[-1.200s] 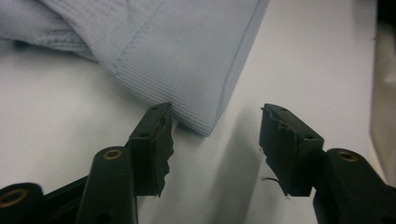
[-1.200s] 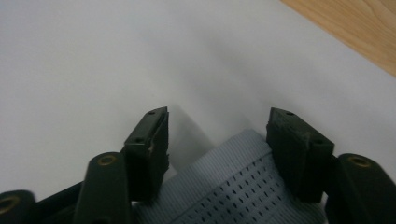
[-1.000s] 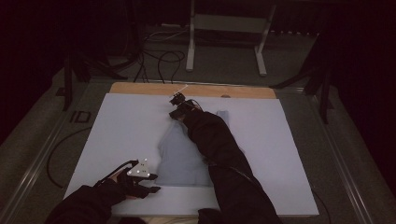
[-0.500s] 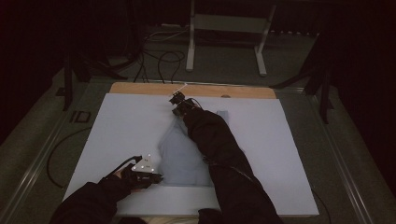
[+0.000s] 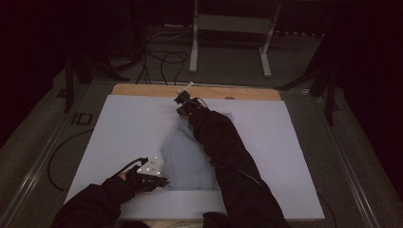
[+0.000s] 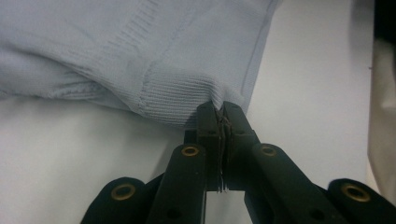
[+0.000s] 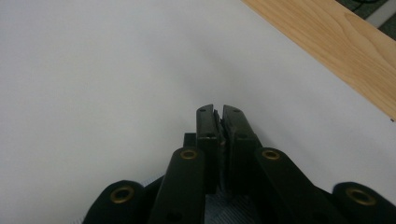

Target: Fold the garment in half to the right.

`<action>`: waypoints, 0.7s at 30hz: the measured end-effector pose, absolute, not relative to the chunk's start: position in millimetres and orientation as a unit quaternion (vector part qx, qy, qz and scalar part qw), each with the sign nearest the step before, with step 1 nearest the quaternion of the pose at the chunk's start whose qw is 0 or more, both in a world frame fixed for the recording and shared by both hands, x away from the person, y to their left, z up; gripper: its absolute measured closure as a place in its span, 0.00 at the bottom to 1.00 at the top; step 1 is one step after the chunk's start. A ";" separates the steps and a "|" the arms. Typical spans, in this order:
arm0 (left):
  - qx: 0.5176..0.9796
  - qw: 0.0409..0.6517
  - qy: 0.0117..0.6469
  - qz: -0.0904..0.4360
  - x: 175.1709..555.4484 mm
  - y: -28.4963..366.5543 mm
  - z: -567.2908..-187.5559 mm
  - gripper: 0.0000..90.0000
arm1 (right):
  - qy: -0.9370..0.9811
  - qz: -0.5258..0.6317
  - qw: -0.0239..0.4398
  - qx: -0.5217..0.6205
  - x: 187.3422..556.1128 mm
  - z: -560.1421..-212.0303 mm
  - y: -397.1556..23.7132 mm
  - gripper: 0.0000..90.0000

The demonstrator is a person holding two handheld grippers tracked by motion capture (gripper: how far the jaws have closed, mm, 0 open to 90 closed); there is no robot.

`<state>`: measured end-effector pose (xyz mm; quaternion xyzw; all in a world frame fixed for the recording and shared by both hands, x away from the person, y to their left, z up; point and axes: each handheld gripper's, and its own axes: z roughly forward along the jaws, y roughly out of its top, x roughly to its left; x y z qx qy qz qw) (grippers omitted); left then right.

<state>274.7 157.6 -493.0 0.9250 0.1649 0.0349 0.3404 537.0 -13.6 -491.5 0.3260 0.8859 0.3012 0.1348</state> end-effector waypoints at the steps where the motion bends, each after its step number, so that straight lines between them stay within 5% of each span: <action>1: 0.926 0.340 0.163 0.035 274.9 157.2 -490.9 0.99 | 0.887 0.302 0.134 0.324 536.4 -490.5 -13.9 0.96; 21: 0.928 0.354 0.108 0.043 277.4 128.7 -451.8 0.99 | 0.874 0.334 0.144 0.323 531.6 -457.5 -37.0 0.97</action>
